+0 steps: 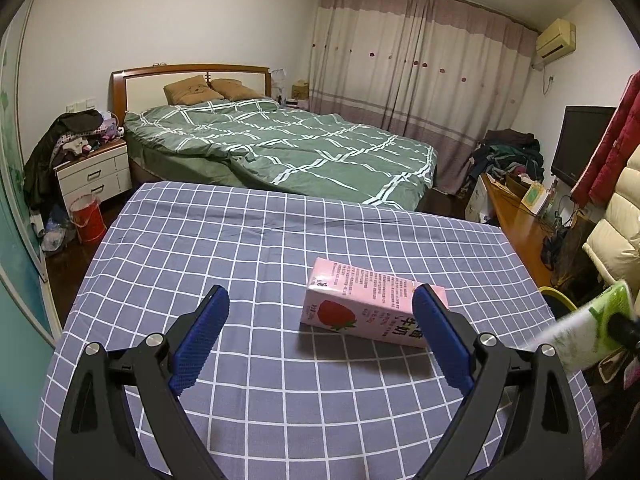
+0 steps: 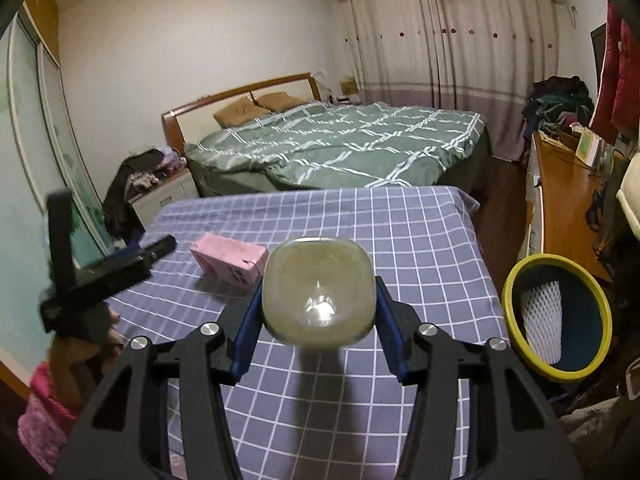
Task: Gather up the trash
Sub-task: 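Carry the drink bottle over the yellow bin and open the right gripper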
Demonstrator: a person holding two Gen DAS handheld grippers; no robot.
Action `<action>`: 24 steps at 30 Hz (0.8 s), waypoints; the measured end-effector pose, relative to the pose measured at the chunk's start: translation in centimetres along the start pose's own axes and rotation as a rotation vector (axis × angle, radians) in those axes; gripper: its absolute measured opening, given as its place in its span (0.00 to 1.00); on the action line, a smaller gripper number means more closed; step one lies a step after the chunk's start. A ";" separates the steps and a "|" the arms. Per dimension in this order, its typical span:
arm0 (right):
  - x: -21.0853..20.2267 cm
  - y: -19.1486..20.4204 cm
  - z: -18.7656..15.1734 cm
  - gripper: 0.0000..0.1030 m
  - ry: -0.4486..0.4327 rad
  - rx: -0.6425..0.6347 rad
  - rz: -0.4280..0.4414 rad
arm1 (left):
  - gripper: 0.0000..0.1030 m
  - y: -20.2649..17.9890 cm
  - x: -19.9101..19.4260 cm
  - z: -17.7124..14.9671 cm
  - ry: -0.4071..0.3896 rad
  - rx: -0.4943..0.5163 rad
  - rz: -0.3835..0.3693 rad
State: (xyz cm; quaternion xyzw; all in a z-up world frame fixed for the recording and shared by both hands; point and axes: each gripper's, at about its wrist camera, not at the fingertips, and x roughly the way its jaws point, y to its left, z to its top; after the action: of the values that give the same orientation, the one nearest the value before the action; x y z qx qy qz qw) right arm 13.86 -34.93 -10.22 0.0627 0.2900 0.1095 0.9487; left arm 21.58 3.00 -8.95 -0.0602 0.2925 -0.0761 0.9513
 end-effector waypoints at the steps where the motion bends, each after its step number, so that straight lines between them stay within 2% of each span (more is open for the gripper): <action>1: -0.2 -0.1 0.1 0.48 -0.001 0.001 0.004 | 0.89 0.0 0.0 0.0 0.001 0.001 -0.001; 7: -0.1 -0.7 0.1 0.48 0.003 0.019 0.008 | 0.89 -0.2 0.0 -0.1 0.003 0.008 0.000; 13: -0.5 -1.8 0.1 0.48 0.007 0.068 0.059 | 0.89 -0.3 0.1 -0.2 0.012 0.008 0.002; 17: -1.4 -3.3 0.9 0.48 -0.029 0.101 0.058 | 0.89 -0.3 0.4 -0.1 0.017 0.010 0.004; 20: -2.4 -5.5 1.9 0.48 -0.080 0.126 0.009 | 0.89 -0.3 0.6 -0.2 0.023 0.008 0.006; 24: -3.8 -9.6 3.4 0.48 -0.153 0.165 -0.122 | 0.89 -0.2 0.7 -0.2 0.027 0.001 0.000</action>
State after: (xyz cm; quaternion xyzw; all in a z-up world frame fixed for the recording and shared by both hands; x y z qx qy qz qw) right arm 14.39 -45.39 -7.11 0.1311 0.2280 0.0223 0.9645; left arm 21.99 2.64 -9.44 -0.0586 0.3051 -0.0768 0.9474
